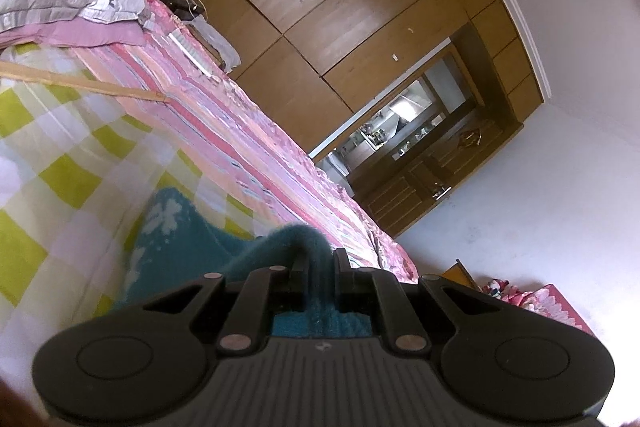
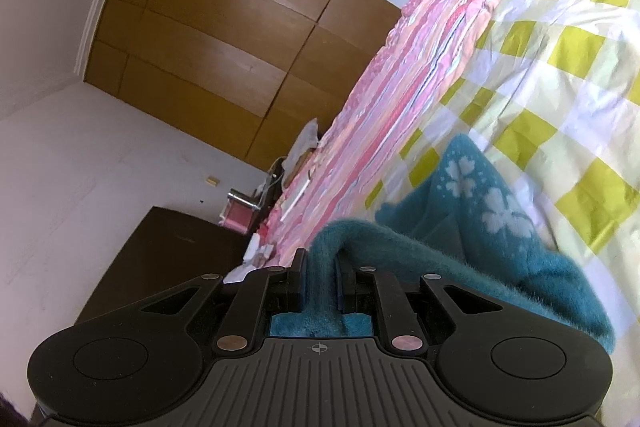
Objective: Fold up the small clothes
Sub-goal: 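Lift the hem with both tools and fold it over toward the collar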
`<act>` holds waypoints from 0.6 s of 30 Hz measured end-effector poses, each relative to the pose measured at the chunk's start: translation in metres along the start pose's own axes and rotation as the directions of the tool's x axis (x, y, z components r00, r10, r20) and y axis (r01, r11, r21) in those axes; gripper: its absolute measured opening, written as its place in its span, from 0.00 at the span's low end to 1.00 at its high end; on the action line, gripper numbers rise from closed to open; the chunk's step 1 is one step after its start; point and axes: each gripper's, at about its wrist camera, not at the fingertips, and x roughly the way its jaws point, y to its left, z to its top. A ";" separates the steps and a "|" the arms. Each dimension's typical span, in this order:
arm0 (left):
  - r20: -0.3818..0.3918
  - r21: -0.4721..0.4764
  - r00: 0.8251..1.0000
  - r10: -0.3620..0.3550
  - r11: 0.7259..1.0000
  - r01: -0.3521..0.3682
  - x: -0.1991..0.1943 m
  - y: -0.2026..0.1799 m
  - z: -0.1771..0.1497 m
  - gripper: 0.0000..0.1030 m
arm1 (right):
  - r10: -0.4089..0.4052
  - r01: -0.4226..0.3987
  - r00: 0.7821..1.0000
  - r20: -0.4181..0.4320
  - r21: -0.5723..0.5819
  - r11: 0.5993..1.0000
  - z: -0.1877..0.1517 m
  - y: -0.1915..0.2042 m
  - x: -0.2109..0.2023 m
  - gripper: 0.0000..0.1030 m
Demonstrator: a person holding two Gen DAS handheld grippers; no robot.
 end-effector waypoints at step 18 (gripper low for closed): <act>0.044 0.015 0.997 0.063 0.998 -0.063 0.044 0.021 0.015 0.16 | -0.101 0.102 0.994 0.045 -0.033 0.994 0.031 -0.012 0.055 0.13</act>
